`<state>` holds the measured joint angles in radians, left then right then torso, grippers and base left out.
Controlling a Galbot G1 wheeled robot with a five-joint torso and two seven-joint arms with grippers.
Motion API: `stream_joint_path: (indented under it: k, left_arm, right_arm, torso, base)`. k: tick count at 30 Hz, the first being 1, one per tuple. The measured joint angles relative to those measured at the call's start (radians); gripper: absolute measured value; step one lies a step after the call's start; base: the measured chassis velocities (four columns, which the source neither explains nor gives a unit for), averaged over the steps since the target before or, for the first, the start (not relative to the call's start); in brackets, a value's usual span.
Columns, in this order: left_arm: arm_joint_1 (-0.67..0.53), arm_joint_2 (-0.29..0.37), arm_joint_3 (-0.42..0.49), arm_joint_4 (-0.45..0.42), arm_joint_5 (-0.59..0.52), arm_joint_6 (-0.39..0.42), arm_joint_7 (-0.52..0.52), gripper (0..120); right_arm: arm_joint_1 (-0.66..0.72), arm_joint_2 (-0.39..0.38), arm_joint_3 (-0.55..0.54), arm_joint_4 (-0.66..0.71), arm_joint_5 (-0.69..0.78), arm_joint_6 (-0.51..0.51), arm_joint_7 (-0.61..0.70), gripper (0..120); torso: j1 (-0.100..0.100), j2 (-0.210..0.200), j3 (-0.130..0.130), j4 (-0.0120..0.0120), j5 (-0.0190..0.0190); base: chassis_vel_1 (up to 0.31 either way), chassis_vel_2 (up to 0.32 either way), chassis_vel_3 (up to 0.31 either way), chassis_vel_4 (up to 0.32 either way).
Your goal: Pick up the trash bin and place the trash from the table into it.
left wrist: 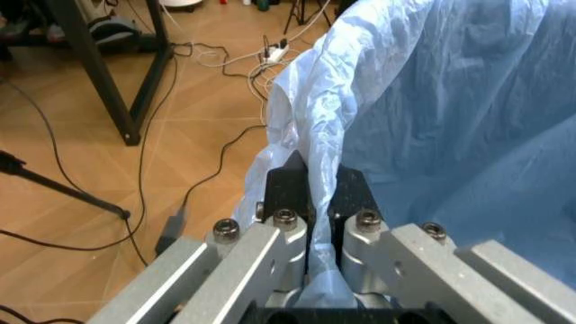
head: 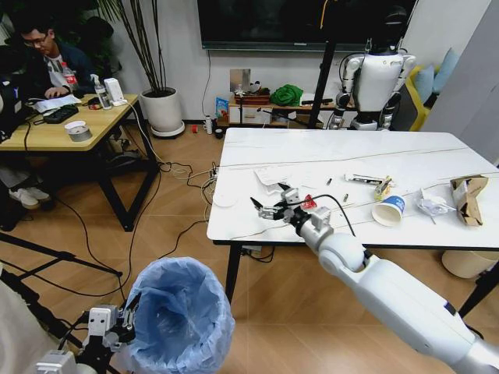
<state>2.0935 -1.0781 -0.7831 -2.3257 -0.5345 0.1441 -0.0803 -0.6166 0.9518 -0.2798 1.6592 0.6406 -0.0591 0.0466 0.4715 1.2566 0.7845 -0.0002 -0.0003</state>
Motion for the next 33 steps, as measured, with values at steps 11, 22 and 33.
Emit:
stream_joint_path:
  k: [11,22,33]
  left_arm:
    - [0.014,-0.015,-0.010,-0.011,0.000,0.004,-0.001,0]
    - [0.029,-0.025,-0.024,-0.029,0.006,0.006,-0.002,0]
    - [0.029,-0.038,-0.026,-0.036,0.010,0.006,-0.002,0]
  right_arm:
    - [0.107,0.123,-0.121,-0.121,-0.010,-0.050,-0.006,100]
    - [0.168,0.244,-0.174,-0.198,0.013,-0.088,-0.005,100]
    - [0.227,0.312,-0.209,-0.259,0.043,-0.116,-0.008,100]
  torso:
    - [0.000,0.000,0.000,0.0002,0.0000]
    - [0.000,0.000,0.000,0.0003,0.0002]
    - [0.000,0.000,0.000,0.0001,0.0002]
  base:
    - [0.000,0.000,0.000,0.000]
    - [0.000,0.000,0.000,0.000]
    - [0.000,0.000,0.000,0.000]
